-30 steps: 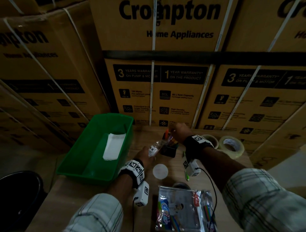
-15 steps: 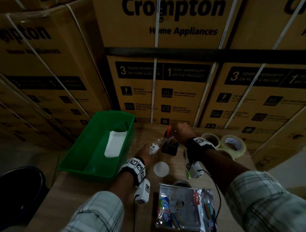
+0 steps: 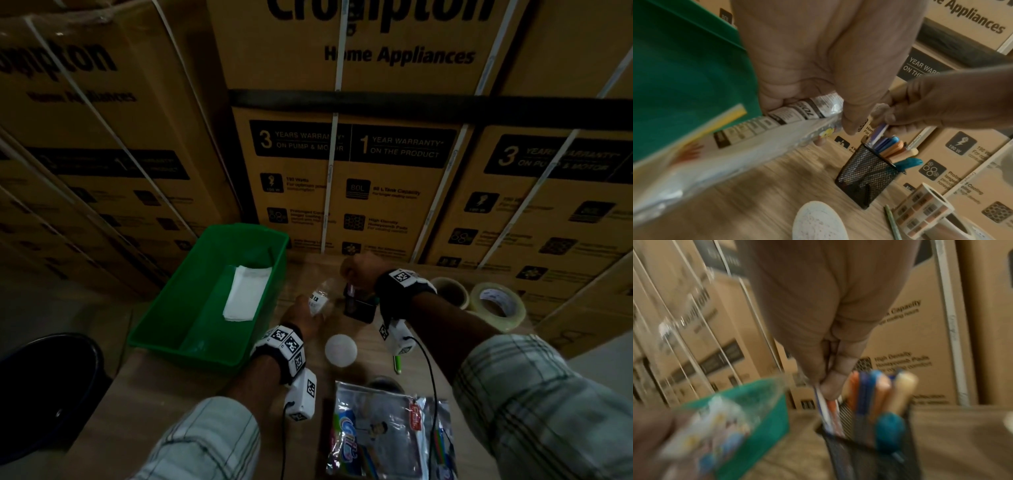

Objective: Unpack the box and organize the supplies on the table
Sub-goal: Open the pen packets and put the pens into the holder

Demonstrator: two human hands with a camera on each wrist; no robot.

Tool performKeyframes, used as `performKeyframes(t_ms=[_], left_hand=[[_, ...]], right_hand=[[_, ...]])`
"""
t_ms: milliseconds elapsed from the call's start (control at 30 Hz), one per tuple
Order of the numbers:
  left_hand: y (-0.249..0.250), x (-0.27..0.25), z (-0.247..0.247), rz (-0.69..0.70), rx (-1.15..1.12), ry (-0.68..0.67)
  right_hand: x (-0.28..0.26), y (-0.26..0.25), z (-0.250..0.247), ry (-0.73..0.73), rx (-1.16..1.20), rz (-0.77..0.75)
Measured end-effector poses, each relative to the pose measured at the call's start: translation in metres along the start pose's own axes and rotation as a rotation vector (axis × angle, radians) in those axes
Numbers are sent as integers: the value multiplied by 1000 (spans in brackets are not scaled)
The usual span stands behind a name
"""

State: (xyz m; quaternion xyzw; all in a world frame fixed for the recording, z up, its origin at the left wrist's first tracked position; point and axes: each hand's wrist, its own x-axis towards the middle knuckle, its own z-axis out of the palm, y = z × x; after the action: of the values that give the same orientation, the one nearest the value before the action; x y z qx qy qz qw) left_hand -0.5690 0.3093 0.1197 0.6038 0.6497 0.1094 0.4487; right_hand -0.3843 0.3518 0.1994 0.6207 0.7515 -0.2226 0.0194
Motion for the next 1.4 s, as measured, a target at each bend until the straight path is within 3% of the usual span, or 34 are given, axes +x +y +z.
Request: performKeyframes(t_ms=[167, 267, 367, 433, 533, 633, 700, 900, 1133, 1400], left_hand=[[17, -12, 0, 20, 20, 10], [20, -11, 2, -2, 52, 27], [20, -12, 3, -24, 88, 28], [18, -12, 4, -23, 103, 21], [16, -12, 9, -25, 94, 18], [13, -12, 20, -36, 117, 13], [13, -14, 28, -33, 136, -6], [0, -14, 48, -55, 195, -79], [-5, -25, 51, -84, 242, -74], [13, -27, 43, -41, 202, -49]], right_hand=[[-4, 12, 0, 5, 79, 24], [-13, 23, -2, 137, 221, 78], [-26, 39, 0, 308, 215, 136], [-40, 49, 2, 342, 233, 173], [-60, 61, 10, 227, 235, 251], [-70, 72, 33, -96, 110, 310], [-74, 78, 53, -227, 142, 345], [-74, 92, 80, -541, 248, 225], [-78, 81, 90, -513, -94, 90], [-106, 68, 49, -345, 87, 49]])
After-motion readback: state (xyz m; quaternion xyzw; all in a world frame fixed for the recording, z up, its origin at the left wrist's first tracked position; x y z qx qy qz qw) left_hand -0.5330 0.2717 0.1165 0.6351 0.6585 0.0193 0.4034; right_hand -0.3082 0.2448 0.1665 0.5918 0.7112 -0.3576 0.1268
